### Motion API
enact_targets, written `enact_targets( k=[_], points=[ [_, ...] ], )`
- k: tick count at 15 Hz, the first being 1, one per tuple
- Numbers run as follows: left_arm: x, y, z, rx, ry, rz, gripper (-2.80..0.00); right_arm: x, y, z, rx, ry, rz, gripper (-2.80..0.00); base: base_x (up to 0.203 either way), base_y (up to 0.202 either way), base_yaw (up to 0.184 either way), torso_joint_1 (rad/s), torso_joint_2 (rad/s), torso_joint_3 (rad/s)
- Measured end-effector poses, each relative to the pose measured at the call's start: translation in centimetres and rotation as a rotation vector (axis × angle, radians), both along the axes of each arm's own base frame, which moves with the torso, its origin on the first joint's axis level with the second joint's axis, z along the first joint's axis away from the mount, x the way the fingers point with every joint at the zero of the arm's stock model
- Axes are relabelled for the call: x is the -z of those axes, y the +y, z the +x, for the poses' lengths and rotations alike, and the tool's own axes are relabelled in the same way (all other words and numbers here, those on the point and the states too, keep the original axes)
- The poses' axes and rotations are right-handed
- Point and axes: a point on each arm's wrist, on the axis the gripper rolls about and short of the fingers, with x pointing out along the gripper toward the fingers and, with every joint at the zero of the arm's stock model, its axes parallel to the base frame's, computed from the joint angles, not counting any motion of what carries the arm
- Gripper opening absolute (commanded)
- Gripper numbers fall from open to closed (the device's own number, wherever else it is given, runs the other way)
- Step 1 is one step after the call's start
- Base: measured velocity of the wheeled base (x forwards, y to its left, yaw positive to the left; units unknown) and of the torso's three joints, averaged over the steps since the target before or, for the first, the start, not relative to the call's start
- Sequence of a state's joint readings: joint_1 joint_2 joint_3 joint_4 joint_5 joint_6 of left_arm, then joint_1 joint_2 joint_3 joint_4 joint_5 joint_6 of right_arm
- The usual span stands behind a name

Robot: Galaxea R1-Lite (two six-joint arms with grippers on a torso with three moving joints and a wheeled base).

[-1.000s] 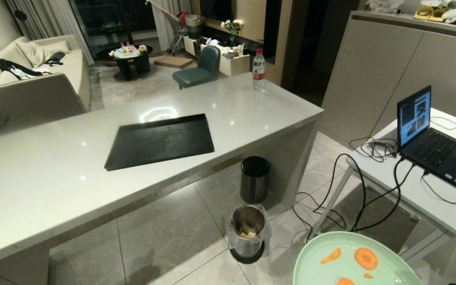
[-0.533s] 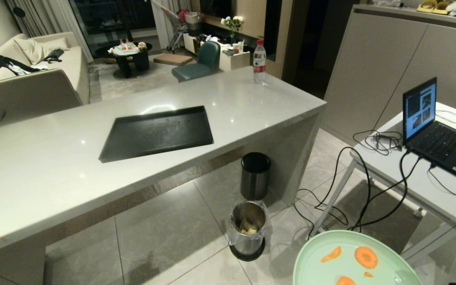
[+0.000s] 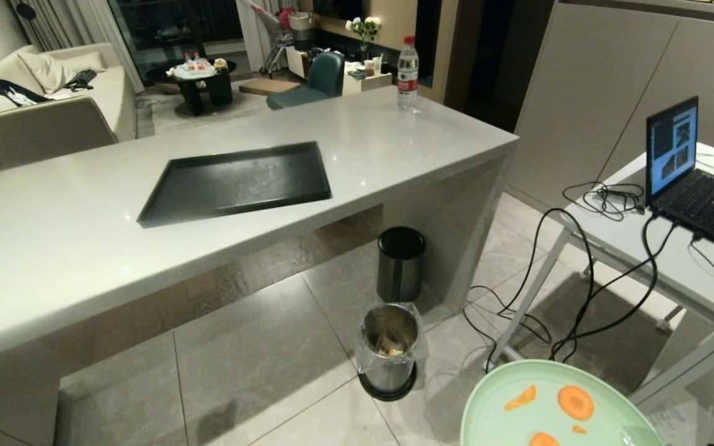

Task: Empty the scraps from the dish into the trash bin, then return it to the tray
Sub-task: Move the plate over the trash can

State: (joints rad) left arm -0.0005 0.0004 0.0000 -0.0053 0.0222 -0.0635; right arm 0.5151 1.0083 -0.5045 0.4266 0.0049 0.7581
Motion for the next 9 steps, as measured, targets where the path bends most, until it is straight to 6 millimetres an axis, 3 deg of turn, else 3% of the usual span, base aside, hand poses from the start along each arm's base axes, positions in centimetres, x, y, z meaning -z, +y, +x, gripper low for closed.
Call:
enact_targets(
  k=[9],
  points=[
    [0.00,0.00,0.00,0.000,0.000,0.000,-2.80,-0.07,-0.16,-0.26,0.003,-0.009,0.000,-2.80,0.000,0.000,0.000,-0.119,0.49,0.373]
  ],
)
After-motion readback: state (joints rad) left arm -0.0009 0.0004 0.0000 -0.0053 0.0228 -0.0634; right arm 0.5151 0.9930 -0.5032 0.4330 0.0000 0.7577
